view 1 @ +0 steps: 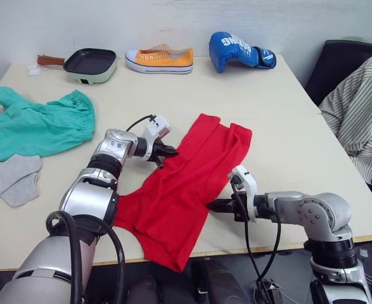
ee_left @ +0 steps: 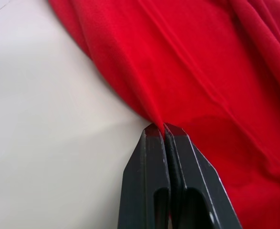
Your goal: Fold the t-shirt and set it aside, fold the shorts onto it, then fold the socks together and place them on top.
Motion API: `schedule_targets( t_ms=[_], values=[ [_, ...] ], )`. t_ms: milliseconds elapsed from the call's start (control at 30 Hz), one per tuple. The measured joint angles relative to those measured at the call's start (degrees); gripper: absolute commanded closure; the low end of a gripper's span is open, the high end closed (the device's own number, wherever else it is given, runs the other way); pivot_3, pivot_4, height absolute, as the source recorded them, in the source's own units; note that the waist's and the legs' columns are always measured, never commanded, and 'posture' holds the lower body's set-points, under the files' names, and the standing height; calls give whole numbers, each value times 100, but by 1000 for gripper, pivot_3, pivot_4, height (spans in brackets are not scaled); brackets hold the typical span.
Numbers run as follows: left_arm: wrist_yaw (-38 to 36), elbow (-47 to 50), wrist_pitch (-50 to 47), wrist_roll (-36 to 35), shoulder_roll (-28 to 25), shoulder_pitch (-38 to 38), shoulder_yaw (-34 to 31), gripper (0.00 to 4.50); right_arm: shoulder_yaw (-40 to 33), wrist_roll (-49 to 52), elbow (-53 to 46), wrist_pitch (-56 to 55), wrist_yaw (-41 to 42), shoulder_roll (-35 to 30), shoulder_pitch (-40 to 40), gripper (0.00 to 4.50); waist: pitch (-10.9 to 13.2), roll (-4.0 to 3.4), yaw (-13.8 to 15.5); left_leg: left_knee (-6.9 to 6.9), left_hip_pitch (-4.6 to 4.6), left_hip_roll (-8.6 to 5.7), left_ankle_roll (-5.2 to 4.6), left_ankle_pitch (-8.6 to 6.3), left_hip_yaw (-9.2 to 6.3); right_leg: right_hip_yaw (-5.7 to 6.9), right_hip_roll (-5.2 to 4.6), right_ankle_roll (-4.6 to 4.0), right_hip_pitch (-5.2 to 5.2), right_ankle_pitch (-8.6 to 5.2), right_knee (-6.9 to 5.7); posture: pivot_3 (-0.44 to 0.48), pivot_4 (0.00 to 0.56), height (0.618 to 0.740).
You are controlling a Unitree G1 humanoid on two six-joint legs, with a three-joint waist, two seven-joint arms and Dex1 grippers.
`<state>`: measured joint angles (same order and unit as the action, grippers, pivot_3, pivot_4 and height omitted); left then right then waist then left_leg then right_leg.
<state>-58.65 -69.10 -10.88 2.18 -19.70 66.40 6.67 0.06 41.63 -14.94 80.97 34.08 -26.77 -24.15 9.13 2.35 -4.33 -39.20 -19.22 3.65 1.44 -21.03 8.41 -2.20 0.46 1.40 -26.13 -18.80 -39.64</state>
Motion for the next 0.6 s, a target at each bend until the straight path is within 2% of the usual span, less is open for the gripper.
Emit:
schedule_targets(
  t_ms=[167, 333, 467, 600],
  values=[
    [-118, 615, -280, -169, -388, -451, -235, 4455, 608, -164, 737, -583, 692, -598, -551, 4500, 3, -6, -60, 3, -1, 3, 0, 0, 1, -1, 2, 0, -6, 0, -4, 0, 150, 740],
    [-157, 2901, -1368, -620, -888, -1825, -576, 4455, 1862, -976, 2102, -1870, 2188, -1265, -1677, 4500, 9, -19, -63, 7, -3, 8, 1, 0, -2, 2, 2, -2, -17, -1, -9, 0, 150, 740],
    [194, 4545, -2304, -896, -1050, -2740, -806, 4455, 2549, -1677, 3001, -3108, 3256, -1284, -2231, 4500, 9, -19, -57, 0, -3, 6, 0, 0, -1, 0, -5, -1, -14, -1, -10, 0, 150, 740],
    [667, 5921, -3084, -1178, -1185, -3592, -1130, 4455, 2878, -2313, 3935, -4265, 4099, -1093, -2696, 4500, 10, -21, -63, 1, -3, 8, 0, 0, -3, 1, -5, -2, -17, -1, -15, 0, 150, 740]
  ],
)
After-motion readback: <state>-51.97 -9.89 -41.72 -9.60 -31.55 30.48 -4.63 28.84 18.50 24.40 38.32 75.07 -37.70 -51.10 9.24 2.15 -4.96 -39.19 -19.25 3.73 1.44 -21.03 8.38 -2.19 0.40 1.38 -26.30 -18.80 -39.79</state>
